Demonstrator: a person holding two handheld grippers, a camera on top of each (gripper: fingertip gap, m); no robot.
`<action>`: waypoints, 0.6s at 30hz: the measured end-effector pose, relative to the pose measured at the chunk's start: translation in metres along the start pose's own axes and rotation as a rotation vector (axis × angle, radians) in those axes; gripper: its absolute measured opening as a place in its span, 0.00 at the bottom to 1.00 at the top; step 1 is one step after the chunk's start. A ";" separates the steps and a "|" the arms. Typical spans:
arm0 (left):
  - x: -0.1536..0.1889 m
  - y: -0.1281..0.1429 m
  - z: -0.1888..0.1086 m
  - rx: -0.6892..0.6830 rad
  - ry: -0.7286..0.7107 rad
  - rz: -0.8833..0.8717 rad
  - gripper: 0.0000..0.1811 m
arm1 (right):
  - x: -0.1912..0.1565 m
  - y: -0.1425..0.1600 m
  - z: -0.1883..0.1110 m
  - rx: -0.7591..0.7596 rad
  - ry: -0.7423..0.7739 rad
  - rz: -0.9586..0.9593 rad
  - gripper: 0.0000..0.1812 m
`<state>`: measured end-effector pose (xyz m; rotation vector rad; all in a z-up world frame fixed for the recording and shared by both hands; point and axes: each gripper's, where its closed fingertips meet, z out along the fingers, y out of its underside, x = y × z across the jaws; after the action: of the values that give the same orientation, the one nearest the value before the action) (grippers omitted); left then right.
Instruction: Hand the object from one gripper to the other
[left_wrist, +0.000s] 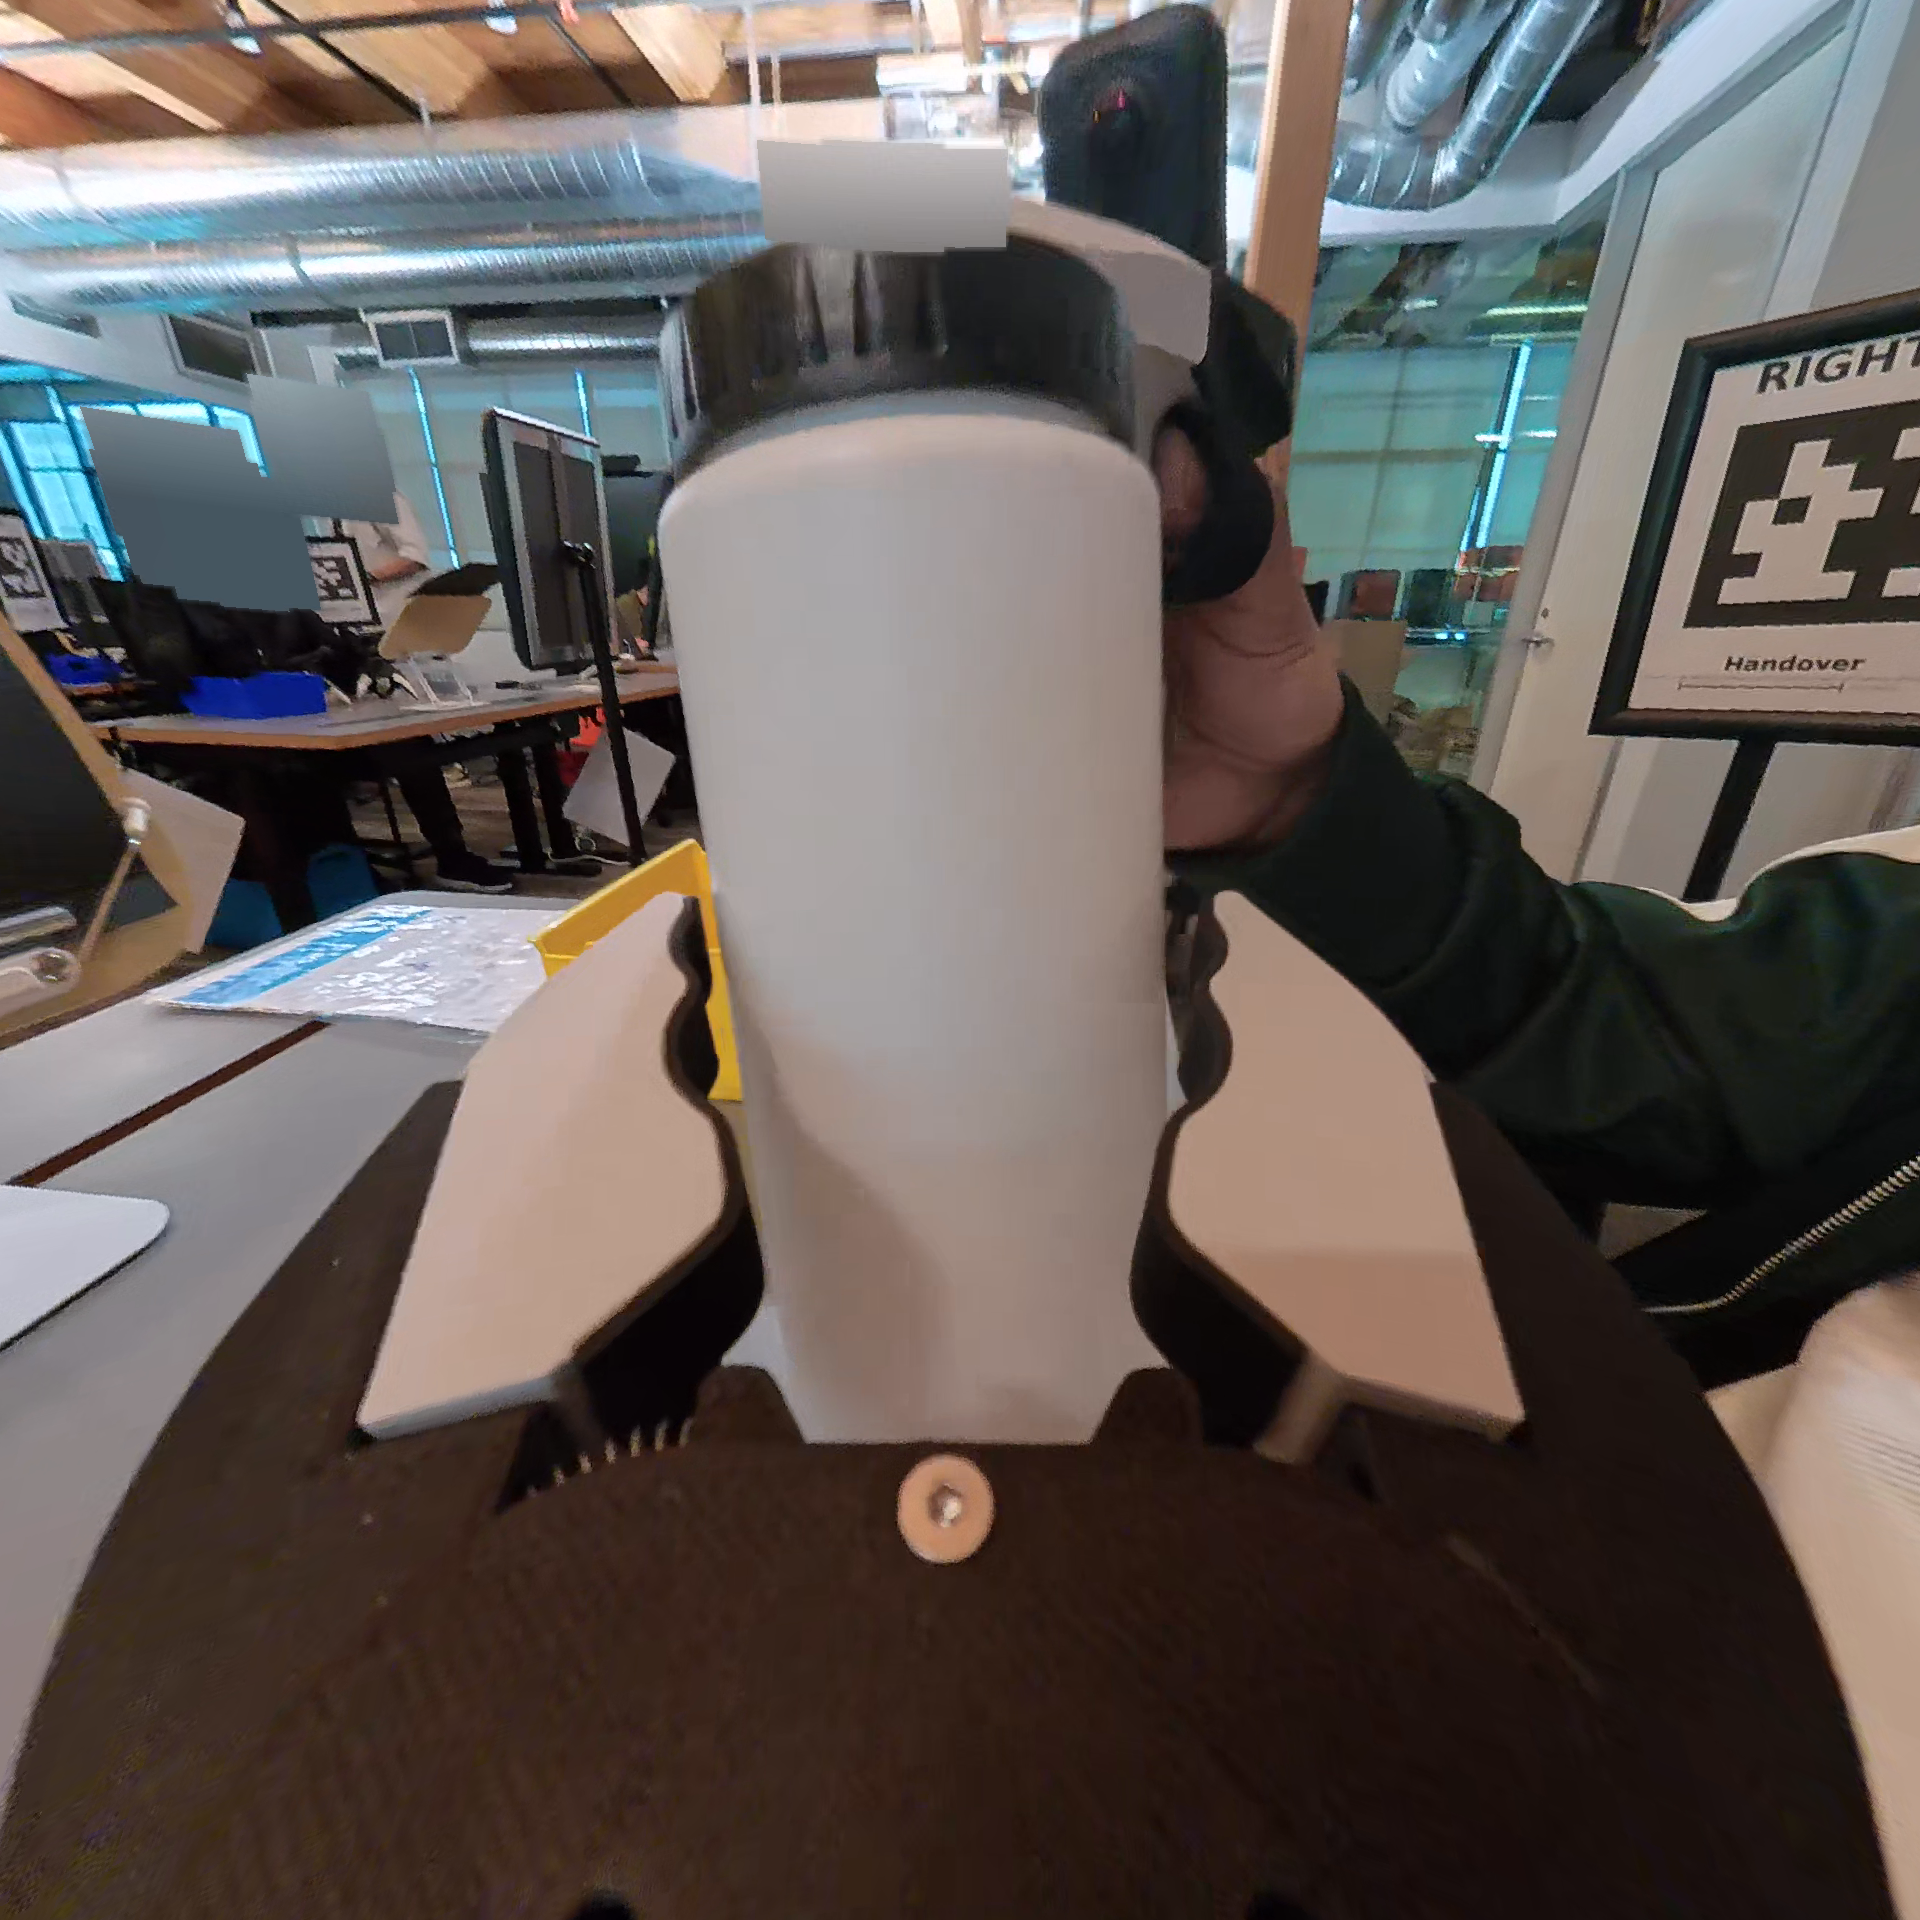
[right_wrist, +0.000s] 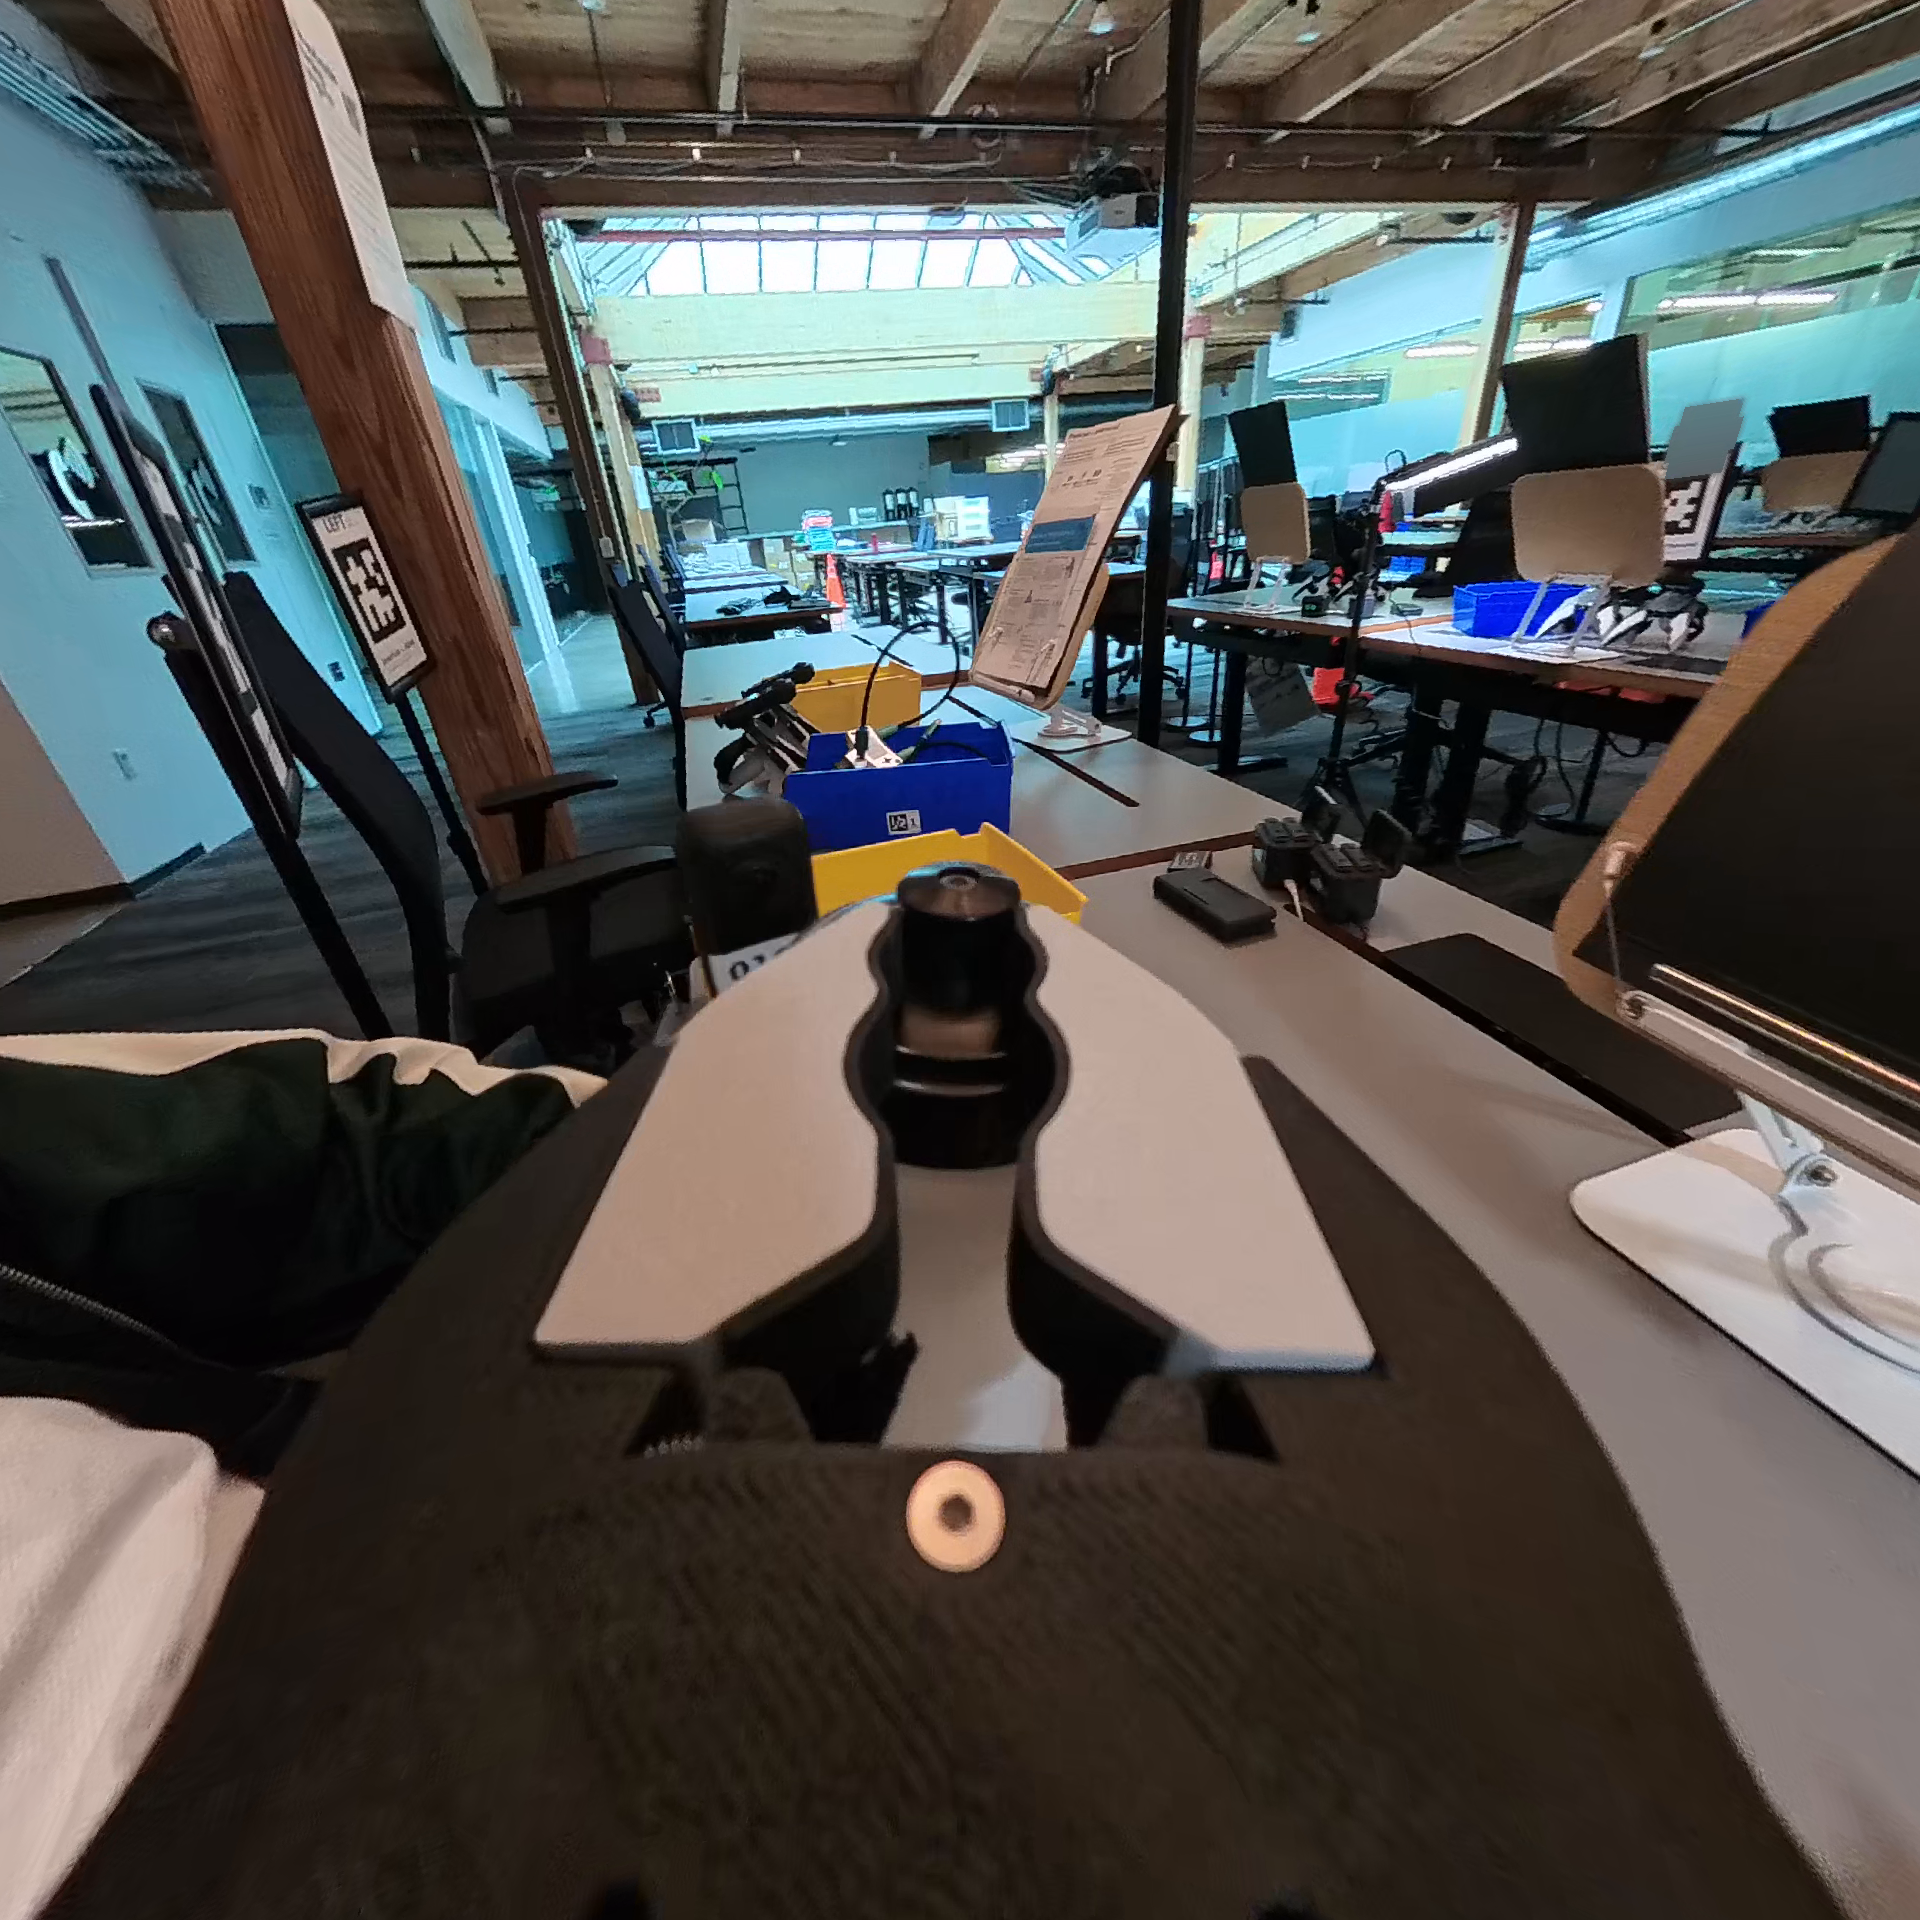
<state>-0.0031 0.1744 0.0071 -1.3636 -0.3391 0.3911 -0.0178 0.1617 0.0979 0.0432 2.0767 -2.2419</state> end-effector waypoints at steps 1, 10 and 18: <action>-0.003 -0.001 -0.002 0.004 -0.012 0.011 0.50 | 0.003 0.001 -0.002 -0.005 0.012 -0.003 0.10; -0.028 0.046 0.003 -0.183 -0.057 -0.167 0.70 | 0.015 -0.007 -0.014 -0.005 0.105 -0.074 0.10; -0.009 0.076 0.018 -0.294 -0.012 -0.151 0.71 | 0.004 0.003 -0.001 -0.042 0.093 -0.098 0.11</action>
<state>-0.0248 0.1980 -0.0642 -1.6108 -0.5220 0.2292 -0.0215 0.1623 0.0948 0.0444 2.2193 -2.2920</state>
